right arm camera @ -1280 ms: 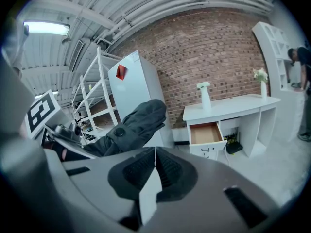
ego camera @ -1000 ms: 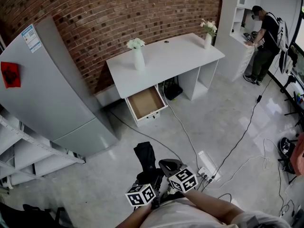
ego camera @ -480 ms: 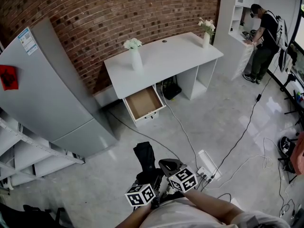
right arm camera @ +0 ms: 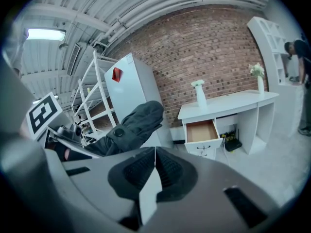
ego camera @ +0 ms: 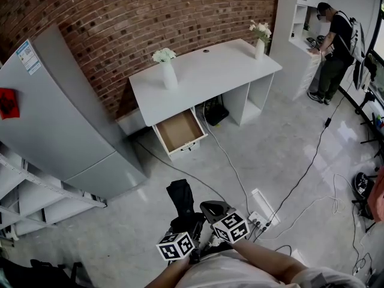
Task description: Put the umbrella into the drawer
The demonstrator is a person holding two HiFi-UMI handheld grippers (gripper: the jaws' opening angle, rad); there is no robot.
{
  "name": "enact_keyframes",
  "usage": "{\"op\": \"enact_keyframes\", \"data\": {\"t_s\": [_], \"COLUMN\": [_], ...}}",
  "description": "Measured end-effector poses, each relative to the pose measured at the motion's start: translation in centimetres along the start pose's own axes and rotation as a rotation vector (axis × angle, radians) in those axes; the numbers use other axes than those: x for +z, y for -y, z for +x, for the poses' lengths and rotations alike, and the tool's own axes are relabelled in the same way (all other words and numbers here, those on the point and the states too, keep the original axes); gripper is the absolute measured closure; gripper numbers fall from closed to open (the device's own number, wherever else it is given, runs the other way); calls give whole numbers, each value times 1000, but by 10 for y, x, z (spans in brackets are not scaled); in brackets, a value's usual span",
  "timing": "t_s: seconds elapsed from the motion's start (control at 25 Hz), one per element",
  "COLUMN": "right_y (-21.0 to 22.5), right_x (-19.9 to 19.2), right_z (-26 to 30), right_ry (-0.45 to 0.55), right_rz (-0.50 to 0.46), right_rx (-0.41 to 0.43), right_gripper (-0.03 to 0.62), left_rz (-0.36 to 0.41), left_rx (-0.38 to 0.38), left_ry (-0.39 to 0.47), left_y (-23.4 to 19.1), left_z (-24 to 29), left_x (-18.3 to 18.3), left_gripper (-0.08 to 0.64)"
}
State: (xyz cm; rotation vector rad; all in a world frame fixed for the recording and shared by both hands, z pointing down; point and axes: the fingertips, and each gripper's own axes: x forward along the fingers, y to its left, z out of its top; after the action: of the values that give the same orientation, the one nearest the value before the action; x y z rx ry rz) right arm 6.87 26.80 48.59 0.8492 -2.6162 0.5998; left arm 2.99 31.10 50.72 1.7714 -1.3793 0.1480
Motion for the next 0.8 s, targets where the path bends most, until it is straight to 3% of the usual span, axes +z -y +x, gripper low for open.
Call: {"op": "enact_keyframes", "data": {"t_s": [0.8], "right_y": [63], "right_x": [2], "right_z": [-8], "right_ry": [36], "right_rz": [67], "right_rx": [-40], "right_gripper": [574], "left_rz": [-34], "left_rx": [70], "left_ry": [71], "left_y": [0], "left_z": [17], "left_x": [19], "left_gripper": [299]}}
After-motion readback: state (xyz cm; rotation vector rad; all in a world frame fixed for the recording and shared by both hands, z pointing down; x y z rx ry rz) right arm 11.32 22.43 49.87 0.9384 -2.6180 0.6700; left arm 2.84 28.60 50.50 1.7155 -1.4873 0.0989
